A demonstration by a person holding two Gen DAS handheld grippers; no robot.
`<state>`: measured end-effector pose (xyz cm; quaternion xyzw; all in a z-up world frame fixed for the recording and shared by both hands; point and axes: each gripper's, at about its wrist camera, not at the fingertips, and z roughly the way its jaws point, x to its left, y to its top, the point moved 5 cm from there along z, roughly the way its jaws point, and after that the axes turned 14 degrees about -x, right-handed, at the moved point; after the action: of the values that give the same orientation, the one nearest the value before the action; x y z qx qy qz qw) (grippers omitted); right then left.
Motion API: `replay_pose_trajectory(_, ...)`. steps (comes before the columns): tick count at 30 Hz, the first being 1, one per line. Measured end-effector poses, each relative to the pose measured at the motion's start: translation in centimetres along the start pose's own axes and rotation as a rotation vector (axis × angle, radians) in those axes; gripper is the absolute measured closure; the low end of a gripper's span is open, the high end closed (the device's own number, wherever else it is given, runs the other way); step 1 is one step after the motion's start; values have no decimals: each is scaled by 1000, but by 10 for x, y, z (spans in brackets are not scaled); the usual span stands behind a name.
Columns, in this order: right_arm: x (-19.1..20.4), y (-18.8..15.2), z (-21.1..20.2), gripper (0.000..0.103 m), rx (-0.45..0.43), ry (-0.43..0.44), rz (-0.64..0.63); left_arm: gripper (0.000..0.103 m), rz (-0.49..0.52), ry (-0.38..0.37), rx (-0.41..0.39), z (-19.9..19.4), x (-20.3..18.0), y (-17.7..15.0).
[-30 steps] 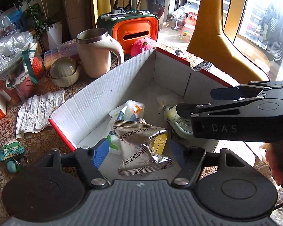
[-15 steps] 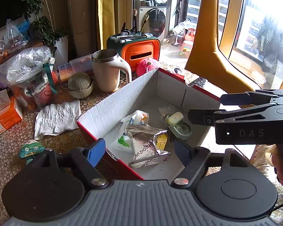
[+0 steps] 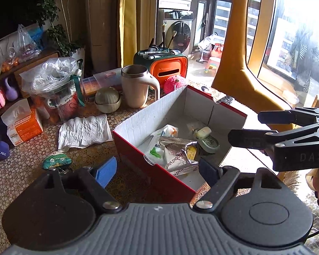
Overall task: Organize objects
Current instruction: 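Withdraw both open tools from the shoebox toward the remaining table items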
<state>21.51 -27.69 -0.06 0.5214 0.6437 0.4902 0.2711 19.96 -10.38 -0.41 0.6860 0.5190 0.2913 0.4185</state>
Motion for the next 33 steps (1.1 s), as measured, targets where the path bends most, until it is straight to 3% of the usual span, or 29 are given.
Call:
replay_pose_trajectory(15,61,-8,-19,1,-43,108,-21,4,-77,58,-41,-55,68,-21)
replay_pose_trajectory(33,129,-28,27,1,31,192,-62,1,-102,174,-34,-85,177,-62)
